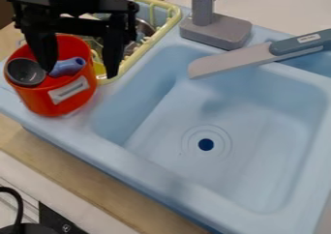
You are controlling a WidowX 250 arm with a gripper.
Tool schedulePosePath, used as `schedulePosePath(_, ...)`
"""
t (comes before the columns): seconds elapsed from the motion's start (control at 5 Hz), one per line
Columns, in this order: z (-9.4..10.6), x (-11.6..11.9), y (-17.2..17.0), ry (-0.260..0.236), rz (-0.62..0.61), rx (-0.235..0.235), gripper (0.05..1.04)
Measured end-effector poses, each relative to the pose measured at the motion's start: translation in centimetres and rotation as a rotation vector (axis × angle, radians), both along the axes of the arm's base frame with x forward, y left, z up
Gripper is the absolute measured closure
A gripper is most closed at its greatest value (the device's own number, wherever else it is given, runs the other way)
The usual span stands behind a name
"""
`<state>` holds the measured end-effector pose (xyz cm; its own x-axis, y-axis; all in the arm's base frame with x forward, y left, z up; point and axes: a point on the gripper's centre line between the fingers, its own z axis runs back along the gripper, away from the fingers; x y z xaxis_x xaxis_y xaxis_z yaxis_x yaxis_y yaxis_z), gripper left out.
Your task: Place bowl and spoon in the sink
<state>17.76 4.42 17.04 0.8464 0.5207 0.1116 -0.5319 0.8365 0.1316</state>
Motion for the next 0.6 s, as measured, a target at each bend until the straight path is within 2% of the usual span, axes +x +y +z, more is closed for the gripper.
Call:
schedulePosePath(0.2,-1.1,0.5,0.4,0.027,0.089,-0.032,0.085)
schedulePosePath(0.4,-2.3,1.8,0.4,0.019,0.046,-0.068,0.085)
schedulePosePath(0.6,-3.6,2.1,0.4,-0.025,-0.011,-0.123,0.085)
